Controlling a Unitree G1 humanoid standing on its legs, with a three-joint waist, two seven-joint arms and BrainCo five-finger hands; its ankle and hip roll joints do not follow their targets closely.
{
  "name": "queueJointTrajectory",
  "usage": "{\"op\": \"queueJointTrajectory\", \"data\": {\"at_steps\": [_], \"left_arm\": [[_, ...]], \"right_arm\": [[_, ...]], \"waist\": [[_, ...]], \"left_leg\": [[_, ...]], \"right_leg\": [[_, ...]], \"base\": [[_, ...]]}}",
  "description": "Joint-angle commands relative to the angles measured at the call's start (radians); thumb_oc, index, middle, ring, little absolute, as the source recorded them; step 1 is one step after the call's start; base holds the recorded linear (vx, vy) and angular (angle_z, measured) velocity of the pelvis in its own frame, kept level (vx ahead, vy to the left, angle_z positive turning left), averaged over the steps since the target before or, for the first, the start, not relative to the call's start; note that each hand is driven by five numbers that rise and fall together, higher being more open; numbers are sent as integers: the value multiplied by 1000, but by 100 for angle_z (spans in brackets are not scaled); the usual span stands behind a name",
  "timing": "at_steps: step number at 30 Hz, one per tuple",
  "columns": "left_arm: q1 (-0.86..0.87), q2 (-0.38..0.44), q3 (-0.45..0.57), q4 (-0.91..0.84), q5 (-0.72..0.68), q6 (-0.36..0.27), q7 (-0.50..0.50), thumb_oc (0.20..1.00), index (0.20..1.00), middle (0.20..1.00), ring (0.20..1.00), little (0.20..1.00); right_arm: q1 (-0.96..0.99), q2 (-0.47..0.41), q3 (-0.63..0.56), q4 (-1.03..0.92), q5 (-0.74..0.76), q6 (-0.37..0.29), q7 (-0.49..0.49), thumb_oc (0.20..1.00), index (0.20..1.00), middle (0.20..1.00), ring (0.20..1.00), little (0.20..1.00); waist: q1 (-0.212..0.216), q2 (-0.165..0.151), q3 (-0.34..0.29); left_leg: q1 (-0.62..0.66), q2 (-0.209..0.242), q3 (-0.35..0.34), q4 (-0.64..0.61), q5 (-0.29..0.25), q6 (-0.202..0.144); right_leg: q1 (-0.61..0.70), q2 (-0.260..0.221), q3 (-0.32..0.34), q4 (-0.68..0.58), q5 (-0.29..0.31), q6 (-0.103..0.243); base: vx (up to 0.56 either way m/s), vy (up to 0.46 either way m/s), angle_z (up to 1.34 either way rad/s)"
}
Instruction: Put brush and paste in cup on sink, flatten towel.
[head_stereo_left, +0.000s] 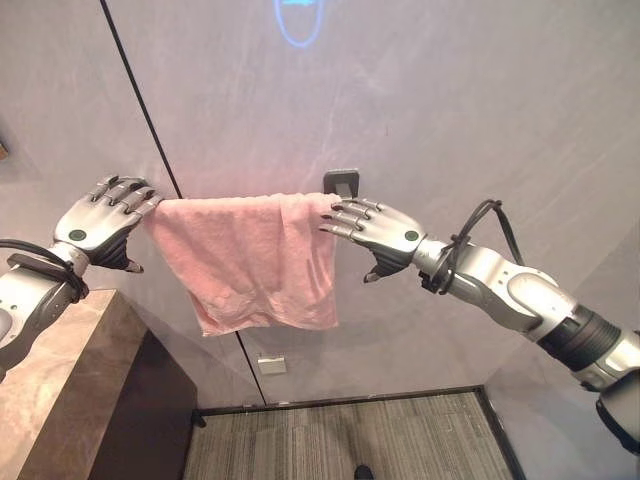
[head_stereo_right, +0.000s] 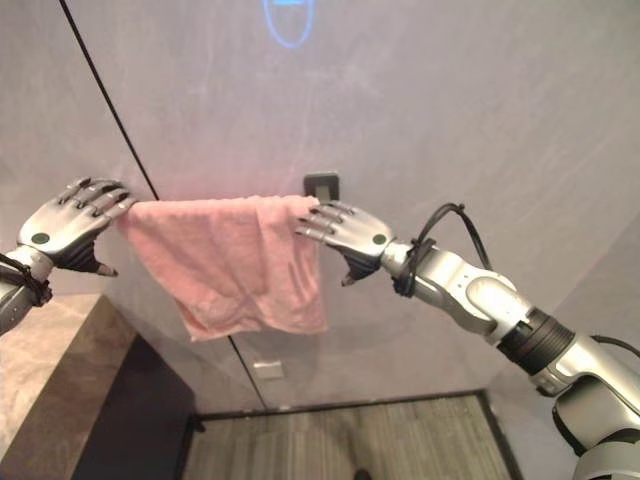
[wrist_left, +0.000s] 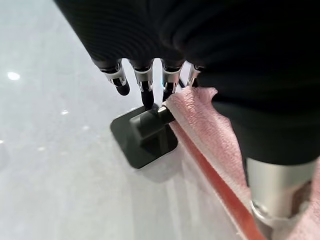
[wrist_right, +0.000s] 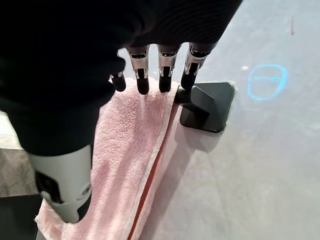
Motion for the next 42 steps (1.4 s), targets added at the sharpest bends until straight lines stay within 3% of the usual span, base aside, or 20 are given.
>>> {"op": "queueJointTrajectory", "data": {"at_steps": [1, 10, 20, 23, 27, 29, 33, 35, 36, 39, 40, 41, 42], "left_arm": [[52, -19, -76, 110, 97, 24, -66, 1000, 1000, 1000, 1000, 1000], [108, -66, 31, 52, 83, 60, -55, 1000, 1000, 1000, 1000, 1000], [195, -95, 142, -35, 65, 80, -58, 1000, 1000, 1000, 1000, 1000], [236, -193, 204, -35, 4, 104, -43, 1000, 1000, 1000, 1000, 1000], [279, -260, 264, -75, -46, 111, -16, 1000, 1000, 1000, 1000, 1000], [297, -364, 326, -109, -107, 121, 49, 1000, 1000, 1000, 1000, 1000], [331, -456, 390, -167, -172, 114, 126, 1000, 1000, 1000, 1000, 1000], [342, -568, 436, -216, -301, 67, 193, 1000, 1000, 1000, 1000, 1000], [345, -568, 437, -217, -305, 64, 194, 1000, 1000, 1000, 1000, 1000], [368, -671, 480, -289, -438, 23, 223, 1000, 1000, 1000, 1000, 1000], [391, -751, 487, -315, -550, -1, 219, 1000, 1000, 1000, 1000, 1000], [397, -750, 485, -320, -555, 0, 216, 1000, 1000, 1000, 1000, 1000], [428, -808, 481, -340, -669, -22, 198, 1000, 1000, 1000, 1000, 1000]], "right_arm": [[-103, -90, -41, 45, 24, 40, -6, 1000, 1000, 1000, 1000, 1000], [0, -67, -216, -46, 31, 70, -77, 1000, 1000, 1000, 1000, 1000], [49, -54, -284, 3, 13, 114, -90, 1000, 1000, 1000, 1000, 1000], [84, -24, -325, -15, 9, 121, -97, 1000, 1000, 1000, 1000, 1000], [134, -5, -383, -40, 10, 129, -116, 1000, 1000, 1000, 1000, 1000], [213, 27, -473, -62, 21, 140, -170, 1000, 1000, 1000, 1000, 1000], [343, 56, -595, -153, 33, 137, -218, 1000, 1000, 1000, 1000, 1000], [432, 131, -657, -194, 105, 118, -266, 1000, 1000, 1000, 1000, 1000], [433, 131, -657, -193, 107, 116, -268, 1000, 1000, 1000, 1000, 1000], [532, 180, -746, -220, 237, 106, -293, 1000, 1000, 1000, 1000, 1000], [612, 227, -791, -235, 300, 91, -299, 1000, 1000, 1000, 1000, 1000], [624, 227, -797, -243, 302, 91, -296, 1000, 1000, 1000, 1000, 1000], [703, 266, -828, -253, 376, 78, -278, 1000, 1000, 1000, 1000, 1000]], "waist": [[11, 3, 73], [12, 4, 78], [22, -2, 83], [28, -5, 77], [27, -4, 70], [23, -4, 64], [13, -6, 55], [5, -7, 50], [4, -7, 49], [-5, -12, 47], [-12, -16, 55], [-10, -15, 50], [-15, -16, 56]], "left_leg": [[-18, 27, -30, 11, 41, -19], [-27, 26, -35, 11, 37, -16], [-34, 19, -44, 11, 32, -11], [-30, 18, -47, 11, 30, -7], [-24, 17, -51, 11, 27, -5], [-21, 16, -56, 11, 25, -3], [-15, 15, -63, 11, 21, 0], [-14, 14, -68, 11, 22, 2], [-13, 14, -68, 11, 22, 2], [-20, 14, -75, 11, 27, 4], [-25, 14, -76, 11, 31, 6], [-25, 14, -77, 11, 31, 6], [-31, 13, -80, 11, 37, 8]], "right_leg": [[119, -29, -18, 18, -85, 65], [117, -32, -25, 15, -84, 64], [115, -38, -27, 14, -84, 65], [119, -39, -30, 15, -87, 63], [128, -40, -32, 15, -92, 62], [134, -41, -36, 16, -98, 61], [142, -41, -42, 18, -102, 60], [143, -42, -44, 20, -100, 58], [143, -42, -44, 20, -101, 58], [140, -44, -51, 25, -100, 57], [135, -46, -51, 27, -95, 57], [136, -46, -53, 27, -95, 57], [132, -46, -53, 27, -92, 56]], "base": [[-8, -13, 8], [0, -3, 2], [0, 0, 0], [5, 10, 2], [0, 0, 0], [0, 0, 0], [-1, 10, 2], [-11, 11, 2], [-23, 13, -4], [-29, -1, 4], [-45, -4, 14], [-70, -1, 11], [-75, 3, 12]]}}
